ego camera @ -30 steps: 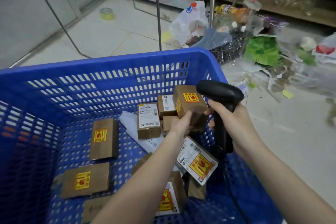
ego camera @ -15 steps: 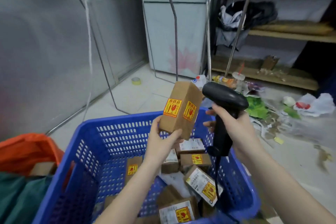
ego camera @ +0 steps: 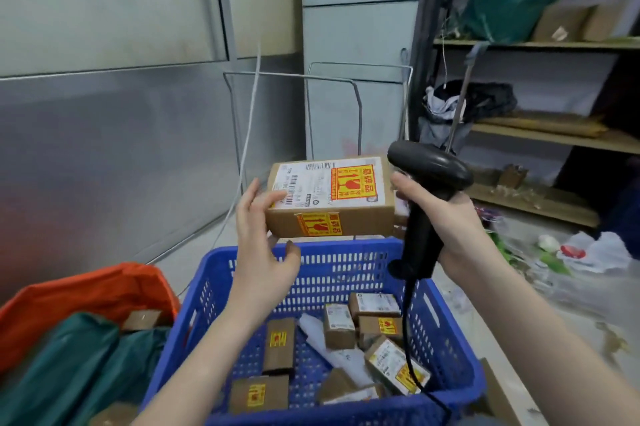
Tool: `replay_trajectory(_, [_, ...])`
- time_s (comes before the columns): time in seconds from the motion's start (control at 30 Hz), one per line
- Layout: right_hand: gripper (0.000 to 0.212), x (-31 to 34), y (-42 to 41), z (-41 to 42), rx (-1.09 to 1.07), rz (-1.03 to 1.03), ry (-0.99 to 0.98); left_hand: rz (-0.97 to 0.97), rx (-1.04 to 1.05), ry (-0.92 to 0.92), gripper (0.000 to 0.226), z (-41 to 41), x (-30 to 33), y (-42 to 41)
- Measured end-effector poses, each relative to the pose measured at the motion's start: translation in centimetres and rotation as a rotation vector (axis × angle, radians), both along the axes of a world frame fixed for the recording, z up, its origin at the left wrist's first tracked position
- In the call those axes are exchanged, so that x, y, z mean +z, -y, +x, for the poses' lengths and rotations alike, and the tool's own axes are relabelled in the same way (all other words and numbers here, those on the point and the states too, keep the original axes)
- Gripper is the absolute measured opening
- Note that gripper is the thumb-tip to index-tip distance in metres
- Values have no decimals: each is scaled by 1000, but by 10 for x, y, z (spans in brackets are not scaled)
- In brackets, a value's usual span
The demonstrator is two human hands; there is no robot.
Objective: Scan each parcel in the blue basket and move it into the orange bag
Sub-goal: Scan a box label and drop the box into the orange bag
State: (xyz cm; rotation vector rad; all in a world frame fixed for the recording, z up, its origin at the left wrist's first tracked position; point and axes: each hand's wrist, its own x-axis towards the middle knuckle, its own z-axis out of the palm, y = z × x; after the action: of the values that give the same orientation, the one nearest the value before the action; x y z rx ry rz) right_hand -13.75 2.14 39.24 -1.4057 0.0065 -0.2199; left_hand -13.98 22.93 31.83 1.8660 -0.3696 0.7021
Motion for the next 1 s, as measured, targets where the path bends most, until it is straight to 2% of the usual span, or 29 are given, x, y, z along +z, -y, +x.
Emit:
replay_trajectory(0.1, [41,6,-1,-9,16,-16,-12,-100,-130,-34,67,-13,7,-4])
replay_trajectory(0.2, [20,9,1,-17,6,-22,-15,-479,-240,-199,41,-19,18,-5])
replay_trajectory(0.23, [16,8,2,-19,6,-28,-8,-565,-217,-252,40,-18,22,-6])
replay_trajectory(0.3, [13,9,4,-22,8,-42,21,-628,-182,-355,53,-14,28,-8])
replay_trajectory(0.37, [13,8,6,-25,6,-46,39,-635,-217,-465,59,-13,36,-11])
replay_trajectory(0.4, [13,8,6,-25,1,-42,46,-621,-248,-514,55,-13,38,-12])
replay_trajectory(0.47, [12,8,7,-27,-8,-52,57,-599,-299,-589,32,-15,41,-13])
replay_trajectory(0.53, [10,8,6,-28,-8,-65,58,-587,-311,-621,20,-16,43,-13])
replay_trajectory(0.67, [8,8,3,-25,-50,-39,31,-580,-269,-603,17,-19,45,-11])
replay_trajectory(0.8, [22,12,4,-24,-94,-91,41,-505,-151,-465,26,-20,53,-12])
replay_trajectory(0.9, [8,19,3,-30,-46,-184,66,-466,-90,-374,29,-20,58,-13])
replay_trajectory(1.0, [9,23,-5,-35,17,-259,75,-383,17,-334,66,-19,60,-10])
